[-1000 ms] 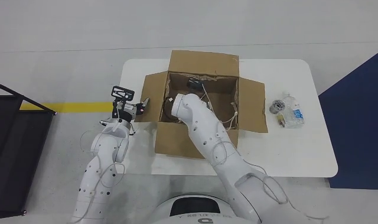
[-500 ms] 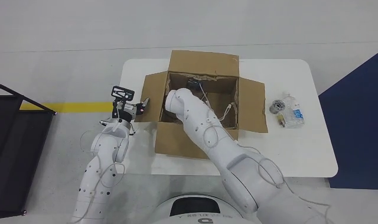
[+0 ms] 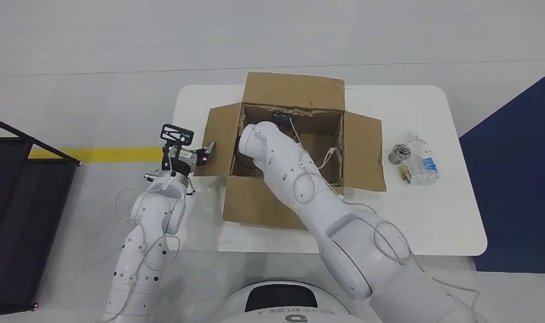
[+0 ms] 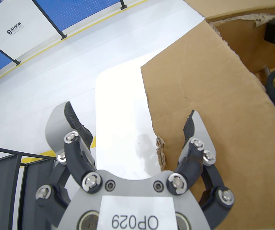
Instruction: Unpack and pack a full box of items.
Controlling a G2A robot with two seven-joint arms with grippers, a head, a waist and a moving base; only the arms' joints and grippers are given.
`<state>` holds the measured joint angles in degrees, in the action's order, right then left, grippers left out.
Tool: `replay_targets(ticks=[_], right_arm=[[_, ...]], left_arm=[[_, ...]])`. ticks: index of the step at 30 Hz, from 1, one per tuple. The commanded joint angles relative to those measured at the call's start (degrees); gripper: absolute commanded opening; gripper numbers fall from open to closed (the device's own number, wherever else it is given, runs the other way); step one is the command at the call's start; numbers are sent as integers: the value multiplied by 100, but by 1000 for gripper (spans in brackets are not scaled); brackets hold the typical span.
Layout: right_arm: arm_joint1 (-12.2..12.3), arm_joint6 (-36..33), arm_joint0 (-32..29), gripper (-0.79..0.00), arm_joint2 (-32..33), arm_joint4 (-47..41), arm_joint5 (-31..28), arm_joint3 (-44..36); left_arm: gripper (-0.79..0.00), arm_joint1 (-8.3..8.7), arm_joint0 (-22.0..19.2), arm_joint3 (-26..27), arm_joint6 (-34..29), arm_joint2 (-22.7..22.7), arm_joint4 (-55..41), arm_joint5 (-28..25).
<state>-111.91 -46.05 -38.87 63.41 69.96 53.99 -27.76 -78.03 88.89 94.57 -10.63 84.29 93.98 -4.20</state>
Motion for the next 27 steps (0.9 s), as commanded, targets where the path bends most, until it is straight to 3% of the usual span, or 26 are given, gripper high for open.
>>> replay_targets(ticks=[1, 5, 15, 20, 27], right_arm=[[26, 128, -153, -785, 38, -80, -123, -319], [163, 291, -777, -785, 120, -26, -275, -1425], [849, -301, -3268, -785, 351, 918, -882, -5675], [1097, -292, -3769, -785, 299, 720, -1152, -6760], [1285, 592, -4196, -785, 349, -123, -1509, -7638]], left_arm=[[0, 0, 0, 0, 0, 0, 0, 0], [0, 0, 0, 0, 0, 0, 0, 0], [0, 0, 0, 0, 0, 0, 0, 0], [0, 0, 0, 0, 0, 0, 0, 0], [0, 0, 0, 0, 0, 0, 0, 0]])
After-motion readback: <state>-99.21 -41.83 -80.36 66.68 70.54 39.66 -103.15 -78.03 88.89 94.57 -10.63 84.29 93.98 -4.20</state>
